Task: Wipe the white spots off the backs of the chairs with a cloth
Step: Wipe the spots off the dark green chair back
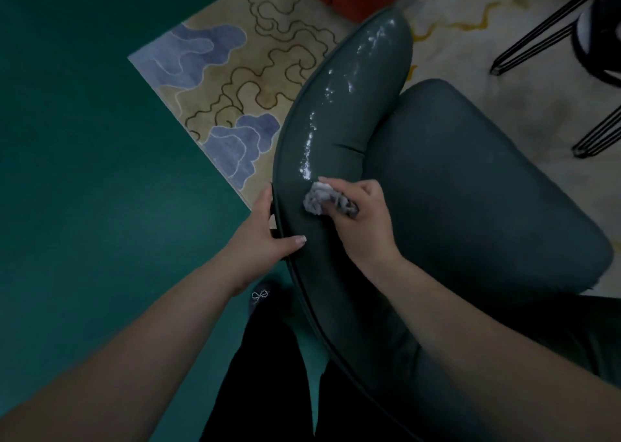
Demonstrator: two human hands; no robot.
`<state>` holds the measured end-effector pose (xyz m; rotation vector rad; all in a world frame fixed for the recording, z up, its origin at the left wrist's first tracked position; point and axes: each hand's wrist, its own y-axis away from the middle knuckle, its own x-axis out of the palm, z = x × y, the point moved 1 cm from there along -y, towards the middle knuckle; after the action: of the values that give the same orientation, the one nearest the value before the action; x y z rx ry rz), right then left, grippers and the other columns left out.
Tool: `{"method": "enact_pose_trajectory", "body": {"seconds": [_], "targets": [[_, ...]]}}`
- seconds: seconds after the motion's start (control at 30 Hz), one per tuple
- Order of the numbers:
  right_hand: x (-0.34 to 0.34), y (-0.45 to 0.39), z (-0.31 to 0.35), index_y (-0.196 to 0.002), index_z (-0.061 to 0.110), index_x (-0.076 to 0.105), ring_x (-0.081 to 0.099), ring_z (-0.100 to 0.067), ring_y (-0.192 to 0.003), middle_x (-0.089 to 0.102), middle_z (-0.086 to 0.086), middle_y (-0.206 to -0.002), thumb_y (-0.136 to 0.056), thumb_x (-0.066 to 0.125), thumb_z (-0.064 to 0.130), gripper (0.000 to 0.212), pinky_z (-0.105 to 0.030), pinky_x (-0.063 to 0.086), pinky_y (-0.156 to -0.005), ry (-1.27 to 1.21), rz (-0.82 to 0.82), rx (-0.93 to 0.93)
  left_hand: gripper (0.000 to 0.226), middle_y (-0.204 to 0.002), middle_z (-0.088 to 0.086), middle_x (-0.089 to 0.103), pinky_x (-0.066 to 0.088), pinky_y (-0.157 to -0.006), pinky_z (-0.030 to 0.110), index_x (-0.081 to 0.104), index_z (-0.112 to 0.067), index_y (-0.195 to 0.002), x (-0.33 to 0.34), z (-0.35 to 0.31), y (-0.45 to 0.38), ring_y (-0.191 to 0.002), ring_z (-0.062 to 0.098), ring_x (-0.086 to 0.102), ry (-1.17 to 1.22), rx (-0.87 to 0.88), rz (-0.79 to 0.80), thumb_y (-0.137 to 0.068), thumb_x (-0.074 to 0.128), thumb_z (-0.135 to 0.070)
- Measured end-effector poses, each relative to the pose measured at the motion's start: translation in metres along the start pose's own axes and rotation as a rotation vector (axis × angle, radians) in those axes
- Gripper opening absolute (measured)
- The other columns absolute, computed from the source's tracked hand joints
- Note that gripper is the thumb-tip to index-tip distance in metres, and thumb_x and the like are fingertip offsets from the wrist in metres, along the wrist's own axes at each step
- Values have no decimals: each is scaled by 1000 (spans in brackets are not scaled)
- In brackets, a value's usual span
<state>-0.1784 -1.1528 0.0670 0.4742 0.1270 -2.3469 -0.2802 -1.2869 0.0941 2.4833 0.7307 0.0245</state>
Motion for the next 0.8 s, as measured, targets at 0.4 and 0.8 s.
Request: {"method": "enact_pose_trajectory", "body": {"seconds": [0.4, 0.8], "targets": [[25, -31, 27, -115, 17, 69, 51, -14, -89, 41, -8, -96, -80, 72, -2, 40, -22, 45, -92, 67, -197, 32, 108, -130, -40, 41, 48, -99, 43, 13, -57, -142, -55, -34, -66, -116, 16, 59, -191, 101, 308, -67, 78, -15], [42, -93, 22, -111, 41, 64, 49, -5, -91, 35, 13, -93, -88, 67, 12, 37, -11, 43, -89, 132, -324, 160, 124, -139, -23, 40, 46, -102, 43, -7, -40, -150, -65, -34, -101, -123, 12, 52, -188, 43, 385, -71, 81, -4]]}}
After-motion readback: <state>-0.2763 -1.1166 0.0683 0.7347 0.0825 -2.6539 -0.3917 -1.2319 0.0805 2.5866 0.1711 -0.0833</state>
